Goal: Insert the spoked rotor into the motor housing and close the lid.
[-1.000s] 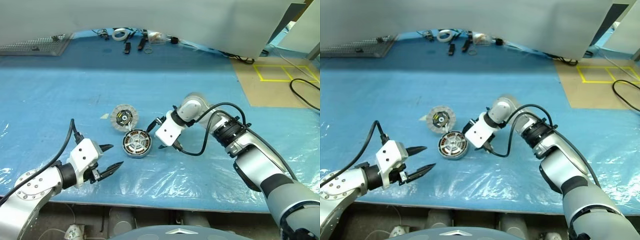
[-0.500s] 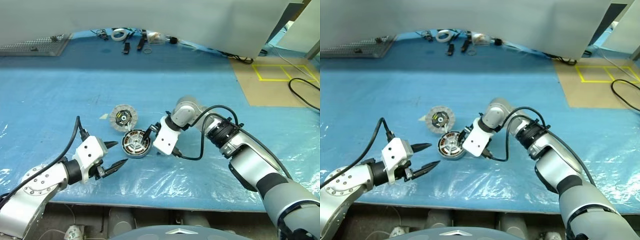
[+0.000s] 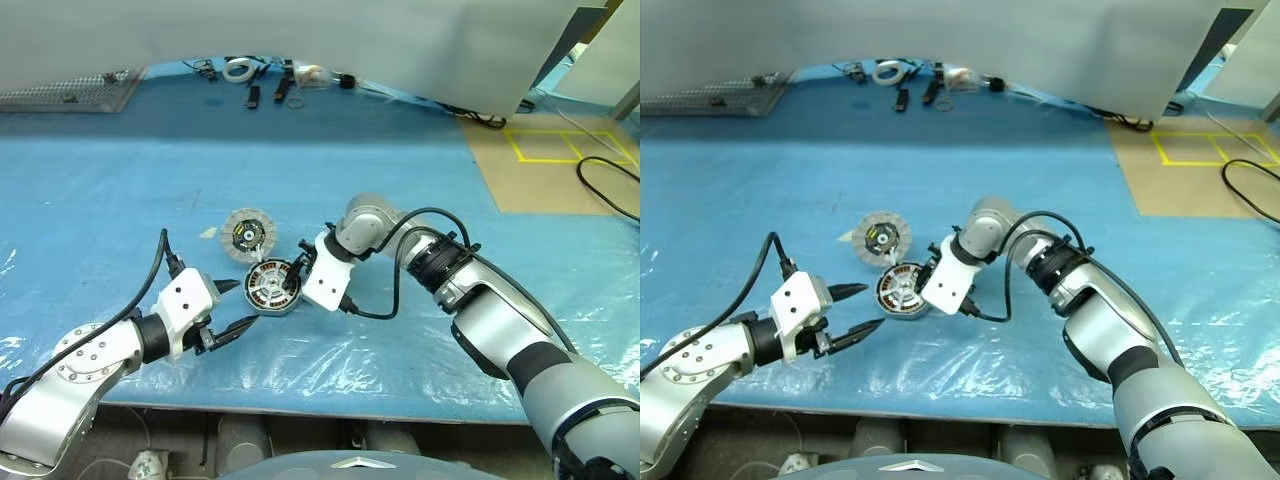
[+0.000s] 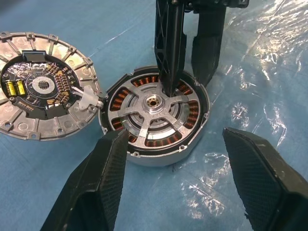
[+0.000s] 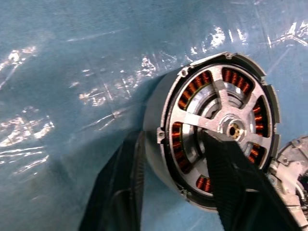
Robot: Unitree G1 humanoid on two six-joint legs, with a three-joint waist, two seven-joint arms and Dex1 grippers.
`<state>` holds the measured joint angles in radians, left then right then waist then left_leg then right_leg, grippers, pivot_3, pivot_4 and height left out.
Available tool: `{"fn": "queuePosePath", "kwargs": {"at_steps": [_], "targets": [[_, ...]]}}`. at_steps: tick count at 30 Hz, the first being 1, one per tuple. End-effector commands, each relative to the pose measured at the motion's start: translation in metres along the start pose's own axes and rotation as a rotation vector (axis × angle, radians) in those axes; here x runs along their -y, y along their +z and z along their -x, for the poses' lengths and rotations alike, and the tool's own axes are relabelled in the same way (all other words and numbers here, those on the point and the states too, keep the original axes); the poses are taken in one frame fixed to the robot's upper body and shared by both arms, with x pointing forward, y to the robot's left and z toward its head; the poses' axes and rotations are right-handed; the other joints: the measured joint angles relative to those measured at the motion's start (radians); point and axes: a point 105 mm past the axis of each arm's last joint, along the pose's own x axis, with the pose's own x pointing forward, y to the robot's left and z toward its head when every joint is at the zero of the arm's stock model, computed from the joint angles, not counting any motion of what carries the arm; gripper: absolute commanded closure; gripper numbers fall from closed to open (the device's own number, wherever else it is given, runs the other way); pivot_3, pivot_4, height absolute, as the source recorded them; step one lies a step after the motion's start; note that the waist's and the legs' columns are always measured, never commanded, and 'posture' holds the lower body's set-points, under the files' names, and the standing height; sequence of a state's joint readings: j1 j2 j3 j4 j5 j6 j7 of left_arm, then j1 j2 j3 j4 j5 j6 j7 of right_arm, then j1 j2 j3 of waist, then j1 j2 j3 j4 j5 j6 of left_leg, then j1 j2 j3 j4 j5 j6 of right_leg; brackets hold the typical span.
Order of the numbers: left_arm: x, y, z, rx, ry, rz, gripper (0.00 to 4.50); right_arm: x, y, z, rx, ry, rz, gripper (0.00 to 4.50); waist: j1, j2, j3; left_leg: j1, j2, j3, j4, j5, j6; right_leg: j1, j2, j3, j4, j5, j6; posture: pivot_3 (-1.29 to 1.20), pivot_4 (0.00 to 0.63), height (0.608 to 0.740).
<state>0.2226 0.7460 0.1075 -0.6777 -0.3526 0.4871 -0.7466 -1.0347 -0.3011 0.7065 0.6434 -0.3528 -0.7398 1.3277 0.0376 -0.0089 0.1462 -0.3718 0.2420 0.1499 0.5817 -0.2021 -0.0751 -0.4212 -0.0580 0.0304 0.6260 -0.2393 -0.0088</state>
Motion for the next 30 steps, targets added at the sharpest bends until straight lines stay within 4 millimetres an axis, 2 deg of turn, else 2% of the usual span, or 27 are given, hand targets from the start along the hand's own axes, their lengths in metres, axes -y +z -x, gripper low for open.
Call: {"fn": "queuePosePath", "kwargs": {"at_steps": [1,3,4,13,18,23,27,30], "targets": [[0.0,0.007,-0.001,0.021,-0.005,-0.028,1.21,-0.005,-0.003,-0.004,-0.013,0.024,-0.011,3.74,0.0,0.0,0.0,0.001,0.0,0.0,0.0,0.0,0.0,0.0,0.0,0.0,0.0,0.0,0.0,0.0,0.15,0.74],[0.0,0.007,-0.001,0.022,-0.007,-0.029,1.21,-0.004,-0.002,-0.004,-0.012,0.021,-0.011,4.33,-0.003,0.0,0.0,0.002,0.0,0.0,0.0,-0.002,-0.003,0.001,0.0,0.001,0.0,0.0,0.0,0.0,0.15,0.74],[0.0,0.007,-0.002,0.023,-0.008,-0.03,1.21,-0.004,-0.002,-0.004,-0.011,0.018,-0.011,4.49,-0.004,0.0,0.0,0.003,0.0,0.0,0.0,-0.002,-0.003,0.001,0.0,0.001,0.0,0.0,0.0,0.0,0.15,0.74],[-0.001,0.008,-0.004,0.027,-0.005,-0.031,1.21,-0.001,-0.004,0.001,-0.018,0.009,-0.032,4.49,-0.012,0.0,0.0,0.002,0.0,0.0,0.0,-0.002,-0.003,0.001,0.0,0.001,0.001,0.0,0.0,0.0,0.15,0.74],[-0.001,0.008,-0.006,0.03,-0.006,-0.03,1.21,0.007,-0.001,0.012,0.02,-0.001,-0.132,4.49,-0.014,0.0,0.0,0.002,0.0,0.0,0.0,-0.002,-0.003,0.001,0.0,0.001,0.001,0.0,0.0,0.0,0.15,0.74],[-0.002,0.01,-0.009,0.04,-0.014,-0.034,1.21,-0.011,-0.008,0.027,-0.033,0.035,-0.16,4.49,0.001,0.0,0.0,0.0,0.0,0.0,0.0,0.0,0.0,0.001,0.0,0.0,-0.001,0.0,0.0,0.0,0.15,0.74],[-0.005,0.011,-0.013,0.047,-0.032,-0.045,1.21,-0.023,-0.004,0.043,-0.027,0.061,-0.208,4.49,0.007,0.0,0.0,-0.001,0.0,0.0,0.0,0.0,0.0,0.001,0.0,-0.001,-0.001,0.002,0.003,0.0,0.15,0.74],[-0.008,0.013,-0.016,0.055,-0.043,-0.052,1.21,-0.029,0.0,0.047,-0.016,0.075,-0.247,4.49,0.005,0.0,0.0,0.0,0.0,0.0,0.0,0.0,0.0,0.001,0.0,0.0,-0.001,0.002,0.003,0.0,0.15,0.74]]}}
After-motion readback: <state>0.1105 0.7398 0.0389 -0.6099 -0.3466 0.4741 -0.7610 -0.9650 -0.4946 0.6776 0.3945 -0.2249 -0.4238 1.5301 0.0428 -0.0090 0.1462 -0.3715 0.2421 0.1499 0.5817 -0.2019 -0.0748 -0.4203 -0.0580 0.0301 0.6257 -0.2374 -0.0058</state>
